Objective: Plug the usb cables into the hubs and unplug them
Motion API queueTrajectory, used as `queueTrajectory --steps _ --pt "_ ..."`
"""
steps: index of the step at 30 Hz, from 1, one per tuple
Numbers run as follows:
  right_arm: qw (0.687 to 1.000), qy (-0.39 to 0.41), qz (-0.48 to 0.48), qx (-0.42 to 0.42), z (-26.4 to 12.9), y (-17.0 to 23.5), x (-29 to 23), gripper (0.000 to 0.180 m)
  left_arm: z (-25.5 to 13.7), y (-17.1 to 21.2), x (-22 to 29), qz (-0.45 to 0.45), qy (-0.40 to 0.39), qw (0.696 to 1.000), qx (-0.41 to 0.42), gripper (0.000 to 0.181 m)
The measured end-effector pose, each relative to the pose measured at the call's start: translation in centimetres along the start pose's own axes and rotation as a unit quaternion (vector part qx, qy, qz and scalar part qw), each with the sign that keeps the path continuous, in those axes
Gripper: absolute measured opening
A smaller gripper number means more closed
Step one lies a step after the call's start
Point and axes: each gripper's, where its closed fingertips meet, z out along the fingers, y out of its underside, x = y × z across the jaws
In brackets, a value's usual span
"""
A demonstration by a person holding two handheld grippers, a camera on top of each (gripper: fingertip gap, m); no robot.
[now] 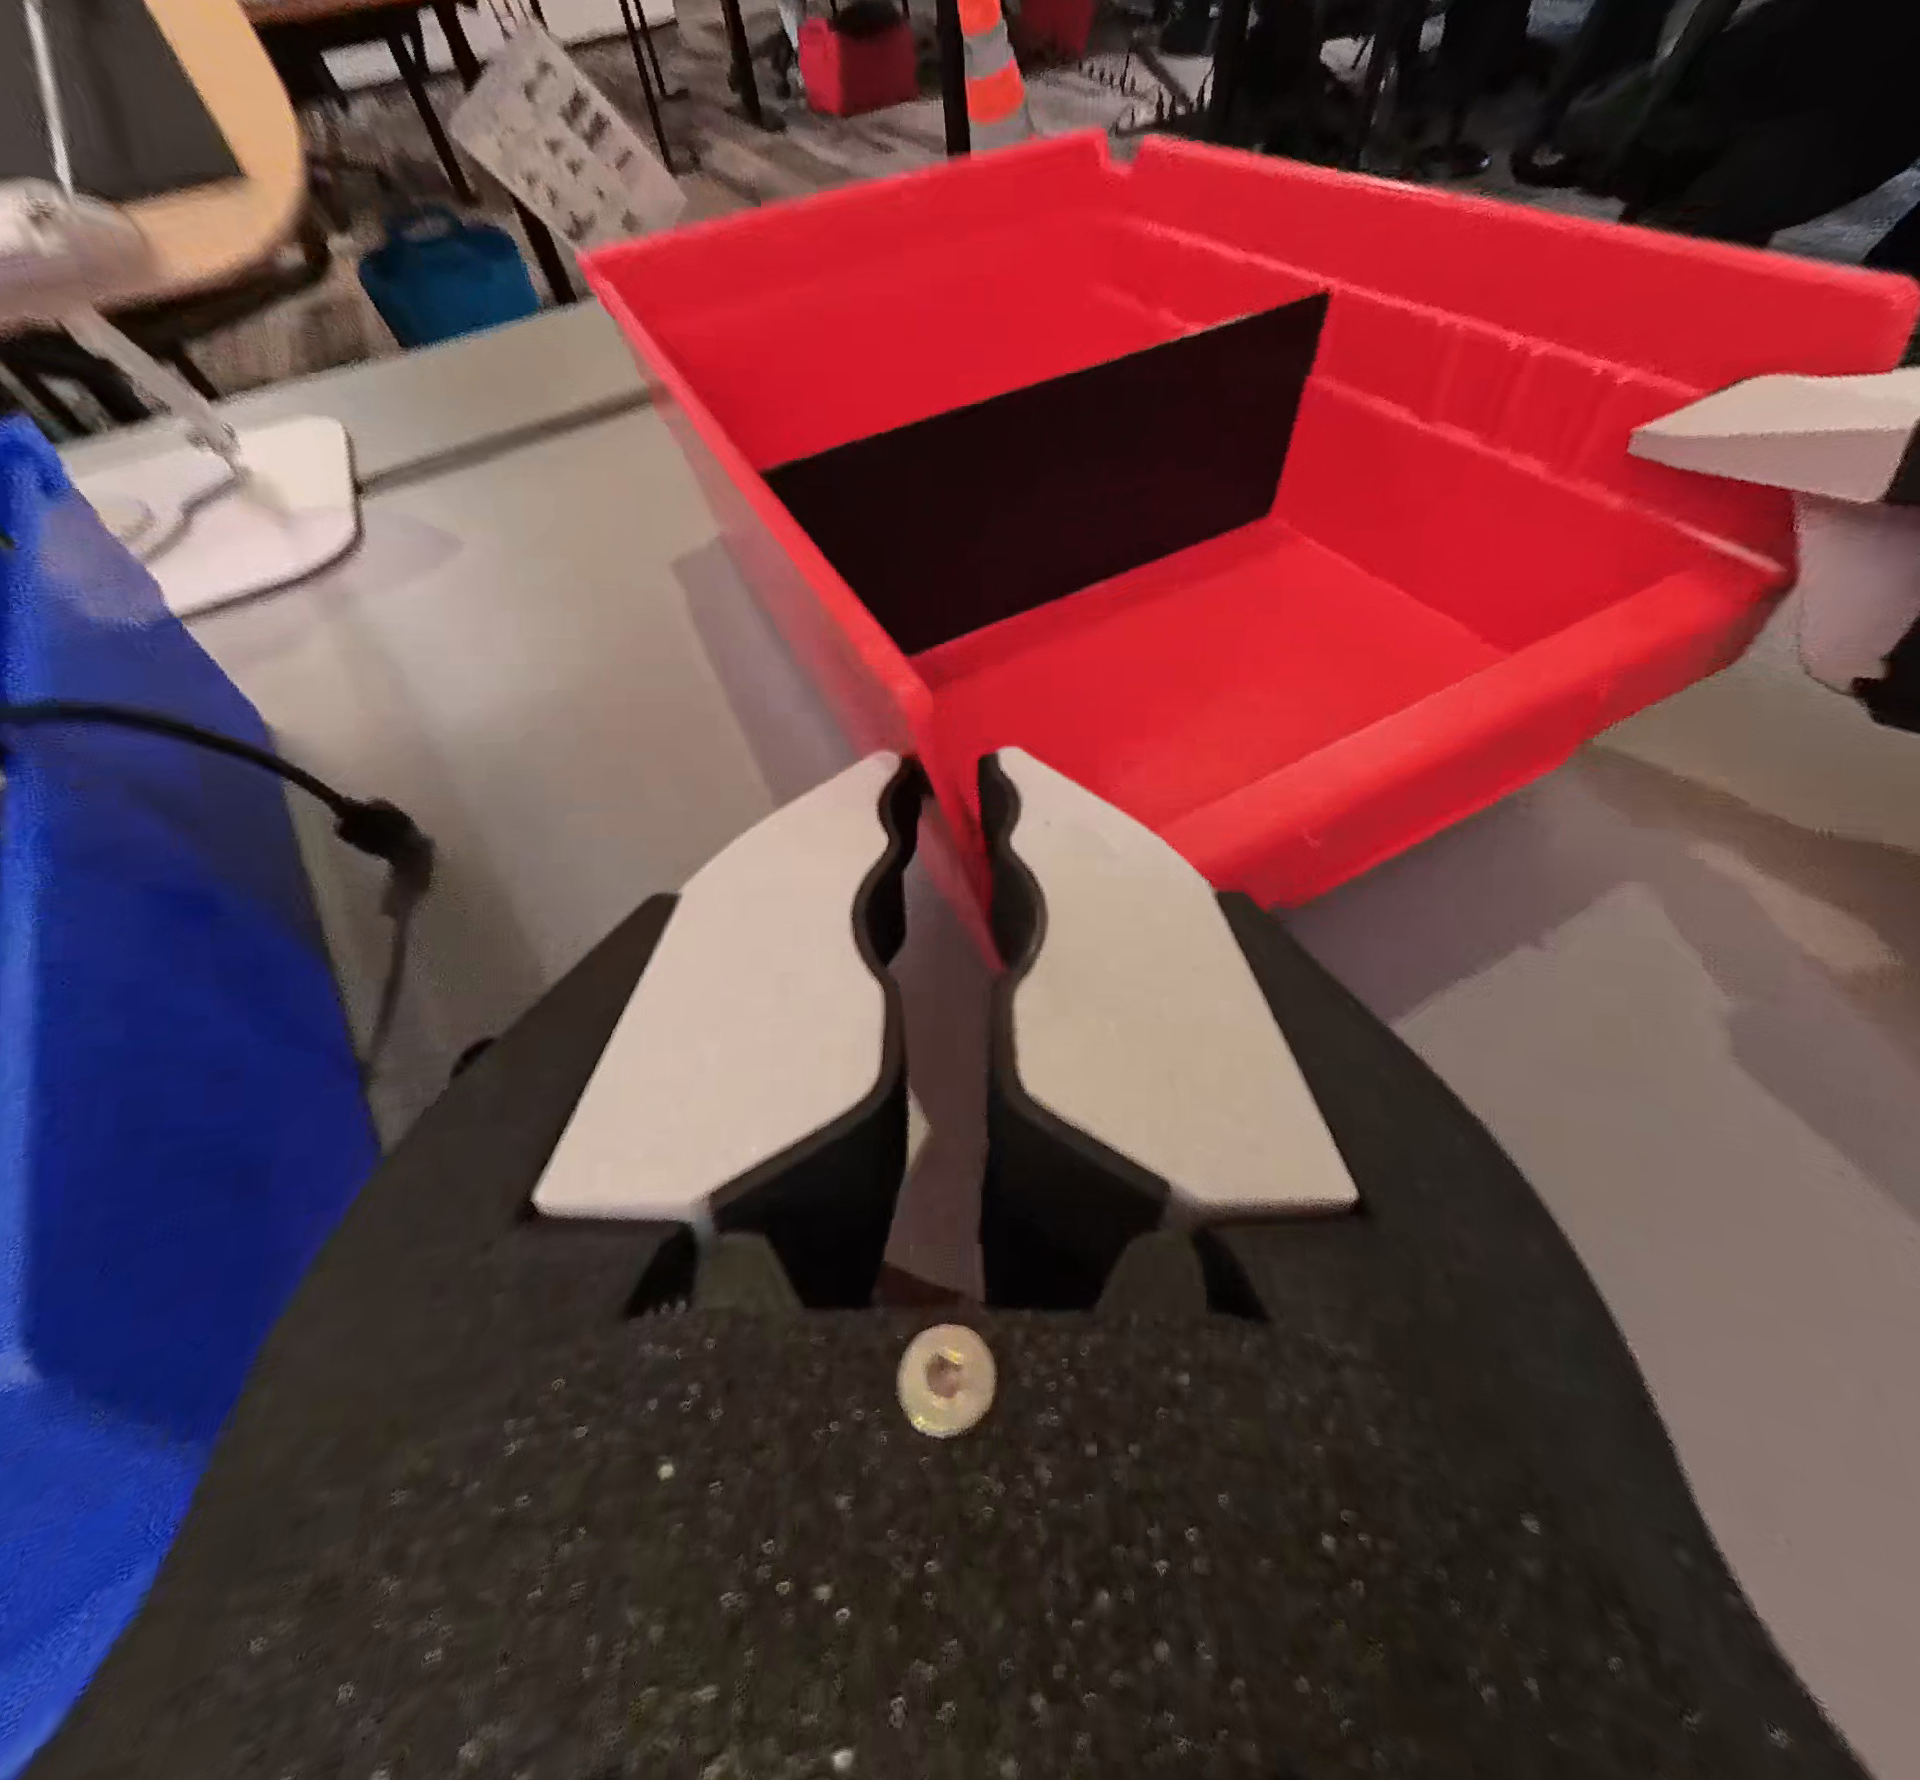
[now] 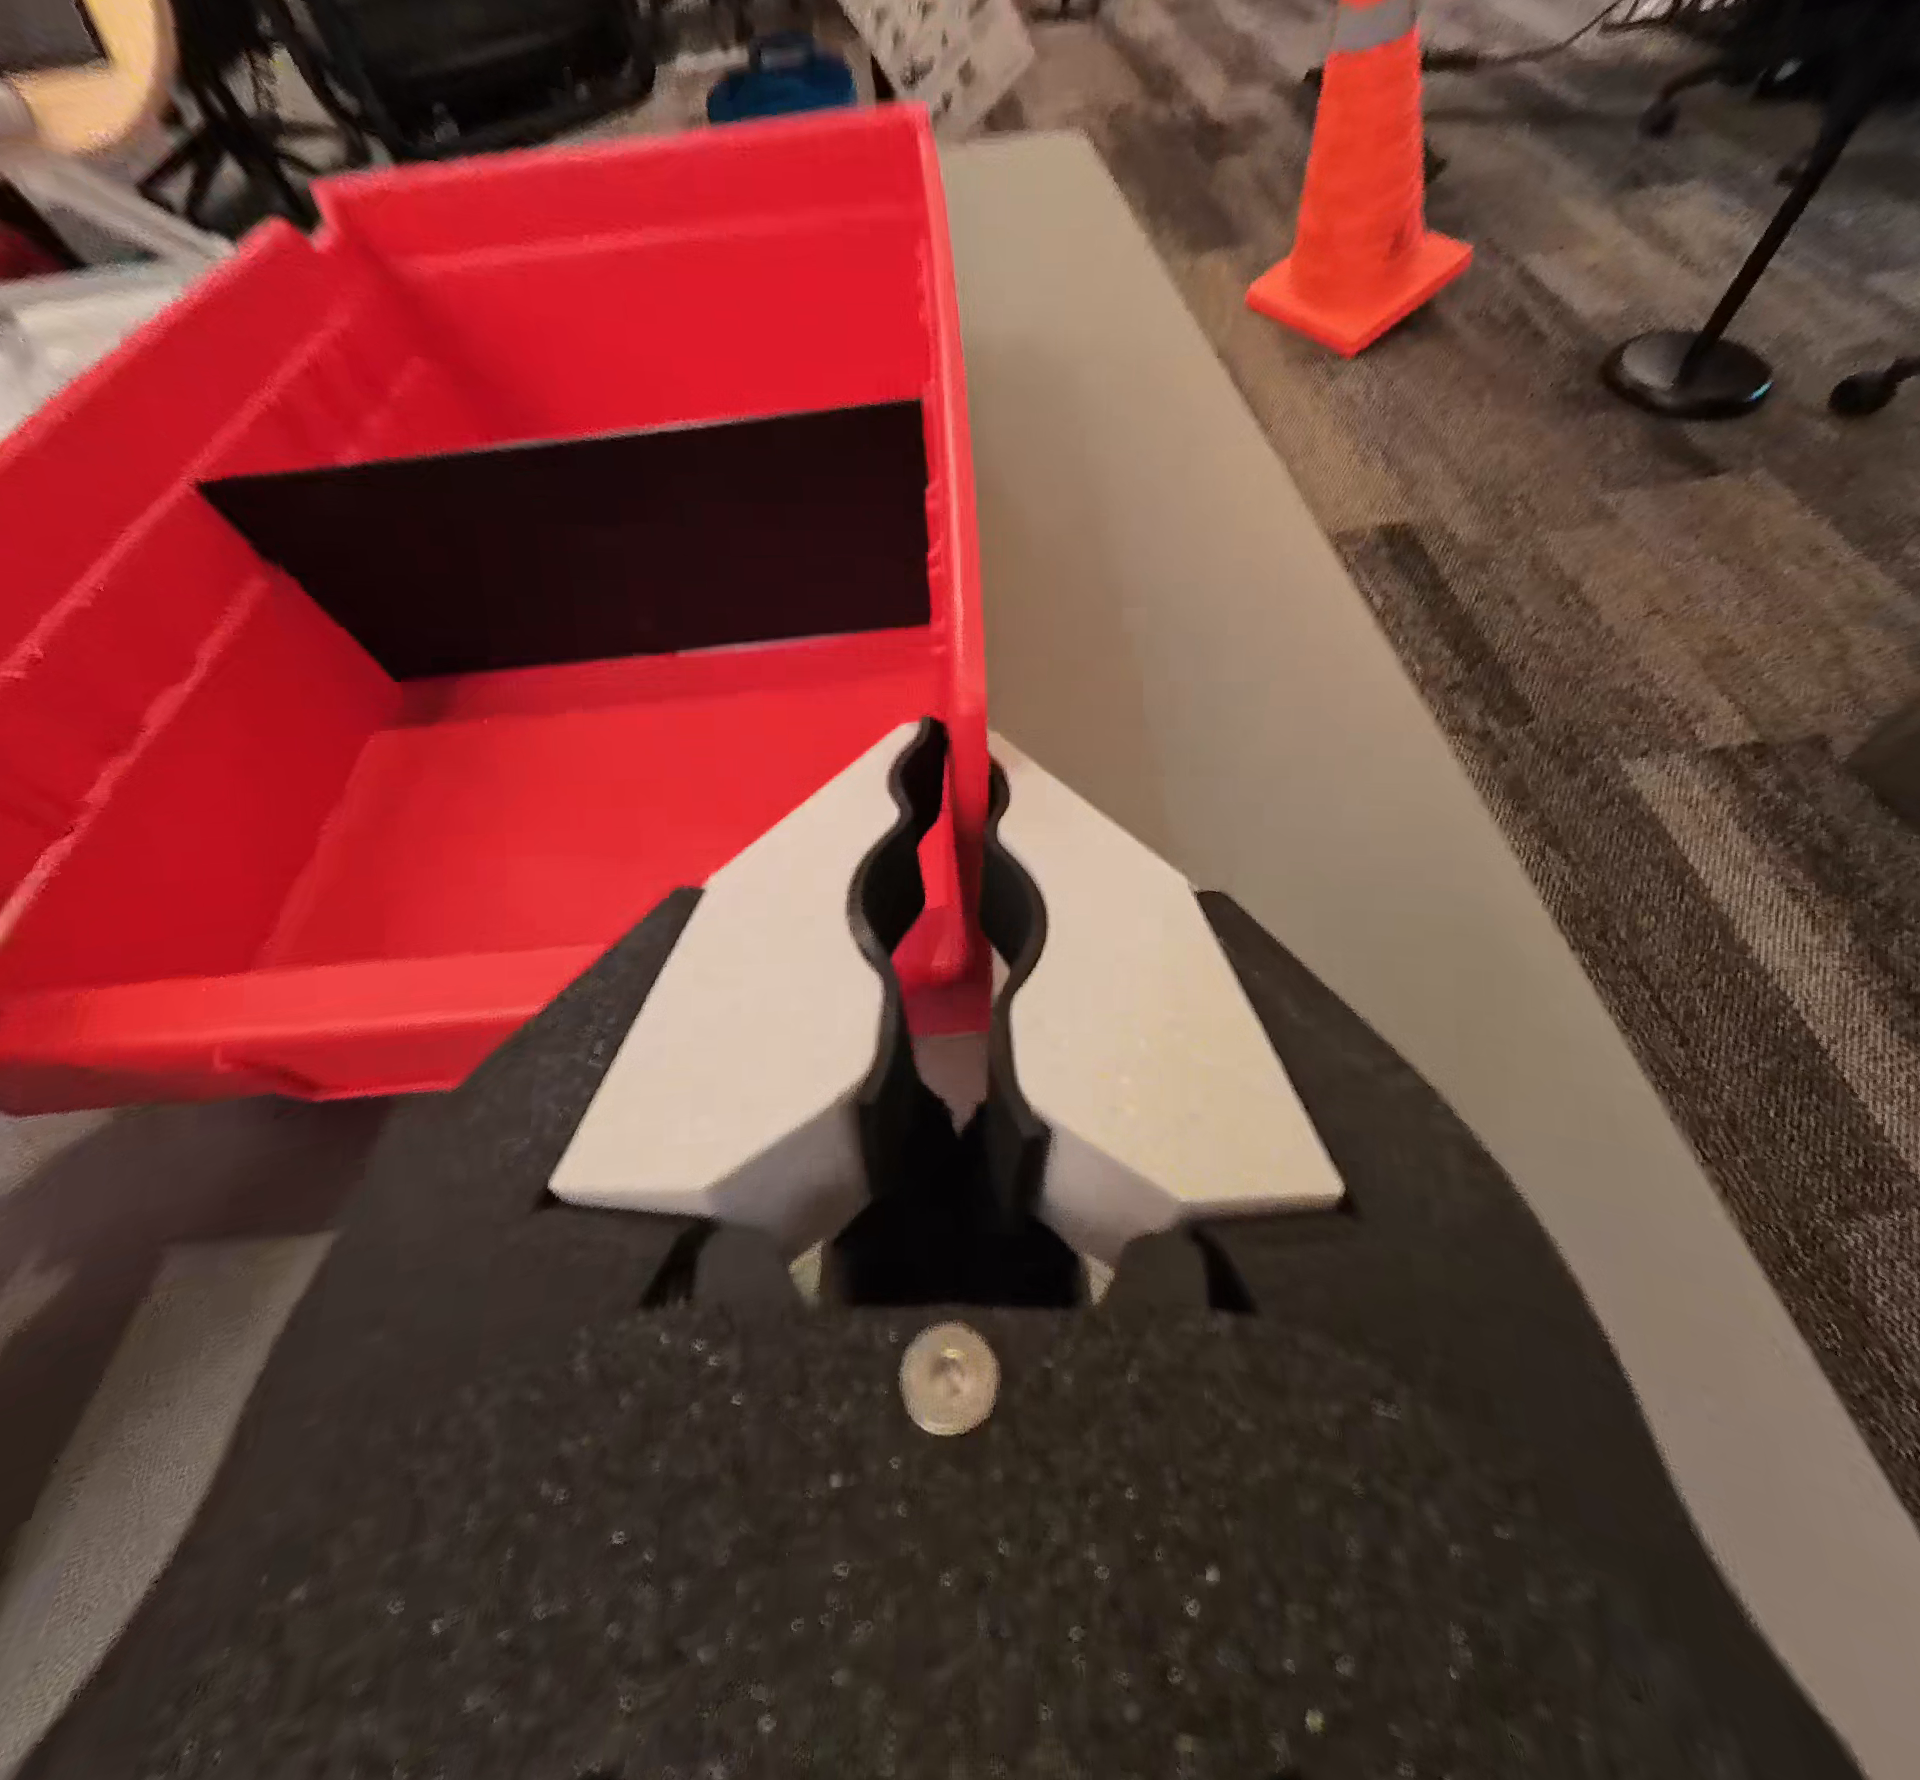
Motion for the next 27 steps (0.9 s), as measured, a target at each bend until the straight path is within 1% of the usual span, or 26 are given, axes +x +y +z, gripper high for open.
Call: queueTrajectory --steps 1,2,4,6,9,10,12,13,15,17,19,21,22,23,24,25,27 --pt "1.000 0.002 -0.003 -0.015 0.4 0.7 0.0 0.002 0.1 0.7 0.0 -0.012 0.007 1.000 -0.010 0.011" --pt "1.000 0.004 -0.003 -0.011 0.6 0.7 -0.1 0.002 0.1 1.1 0.1 -0.020 0.014 1.000 -0.010 0.013" --pt "1.000 0.004 -0.003 -0.015 0.8 0.6 -0.3 0.003 -0.1 1.1 0.0 -0.028 0.017 0.999 -0.011 0.013" --pt "0.999 0.020 -0.010 -0.023 1.1 0.7 -0.1 0.004 -0.2 1.1 0.2 -0.031 0.030 0.999 -0.024 0.015" --pt "0.999 0.020 -0.009 -0.025 1.1 0.6 -0.3 0.005 -0.5 1.1 0.8 -0.032 0.073 0.996 -0.050 0.028" --pt "0.999 0.018 -0.014 -0.029 1.1 0.6 -0.3 0.007 -0.9 1.0 1.0 -0.028 0.092 0.994 -0.058 0.029" --pt "0.999 0.023 -0.024 -0.014 0.7 0.0 -0.3 0.018 -2.6 0.0 1.0 -0.018 0.132 0.990 -0.052 0.029" --pt "0.999 0.036 -0.033 0.002 0.2 -0.7 -0.1 0.020 -3.9 -0.9 0.4 -0.014 0.140 0.989 -0.039 0.029" --pt "0.996 0.064 -0.045 0.040 -1.2 -2.7 0.0 0.028 -7.1 -2.8 -2.0 -0.006 0.139 0.990 -0.004 0.030" --pt "0.993 0.066 -0.053 0.086 -3.0 -5.1 -1.6 0.035 -10.5 -4.2 -6.0 0.003 0.107 0.994 0.029 0.035" --pt "0.987 0.026 -0.080 0.137 -4.8 -7.3 -6.1 0.040 -13.5 -4.6 -11.4 -0.006 0.051 0.997 0.056 0.039" --pt "0.979 -0.045 -0.134 0.150 -5.9 -7.4 -13.1 0.038 -16.0 -3.5 -17.6 -0.020 -0.028 0.997 0.063 0.043" --pt "0.974 -0.093 -0.160 0.133 -6.0 -6.4 -17.2 0.039 -16.9 -2.4 -20.6 -0.030 -0.068 0.995 0.061 0.046" --pt "0.968 -0.137 -0.176 0.111 -6.2 -4.9 -21.2 0.043 -17.6 -0.9 -23.1 -0.042 -0.100 0.993 0.054 0.050" --pt "0.964 -0.171 -0.181 0.097 -6.3 -3.5 -24.7 0.046 -18.1 0.9 -25.0 -0.057 -0.119 0.990 0.040 0.055" --pt "0.959 -0.198 -0.181 0.092 -6.4 -2.3 -27.5 0.045 -18.2 2.7 -26.0 -0.071 -0.122 0.990 0.020 0.059" --pt "0.957 -0.227 -0.171 0.061 -5.5 0.2 -31.4 0.046 -17.8 5.7 -27.2 -0.083 -0.121 0.989 -0.019 0.060"
